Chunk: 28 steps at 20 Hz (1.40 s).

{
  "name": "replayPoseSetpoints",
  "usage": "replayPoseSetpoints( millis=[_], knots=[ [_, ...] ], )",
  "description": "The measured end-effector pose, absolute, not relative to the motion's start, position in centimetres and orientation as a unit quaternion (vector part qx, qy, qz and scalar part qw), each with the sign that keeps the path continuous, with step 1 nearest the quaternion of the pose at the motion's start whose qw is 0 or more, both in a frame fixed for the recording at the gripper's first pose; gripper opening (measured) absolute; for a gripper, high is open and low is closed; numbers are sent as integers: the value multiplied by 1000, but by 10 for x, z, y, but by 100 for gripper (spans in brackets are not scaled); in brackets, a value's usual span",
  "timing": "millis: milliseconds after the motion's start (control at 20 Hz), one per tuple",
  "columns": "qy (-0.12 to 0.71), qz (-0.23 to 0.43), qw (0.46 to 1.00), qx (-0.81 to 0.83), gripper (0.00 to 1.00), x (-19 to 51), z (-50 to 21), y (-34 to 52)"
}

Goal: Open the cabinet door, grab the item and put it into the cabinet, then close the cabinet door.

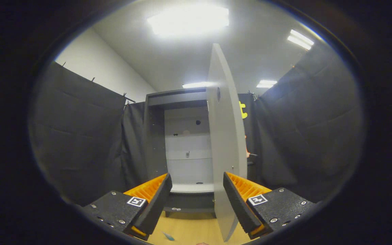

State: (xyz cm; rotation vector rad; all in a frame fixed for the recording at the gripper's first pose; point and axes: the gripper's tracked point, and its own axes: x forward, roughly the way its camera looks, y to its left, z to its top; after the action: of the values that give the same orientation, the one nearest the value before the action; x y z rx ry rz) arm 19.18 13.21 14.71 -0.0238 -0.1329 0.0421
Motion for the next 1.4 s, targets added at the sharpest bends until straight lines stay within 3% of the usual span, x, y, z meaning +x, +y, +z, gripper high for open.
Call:
replayPoseSetpoints(
  millis=[800,1400],
  knots=[
    [-43,24,999,21,93,241,-20,217],
    [104,37,994,-12,93,271,-219,255]
  ],
)
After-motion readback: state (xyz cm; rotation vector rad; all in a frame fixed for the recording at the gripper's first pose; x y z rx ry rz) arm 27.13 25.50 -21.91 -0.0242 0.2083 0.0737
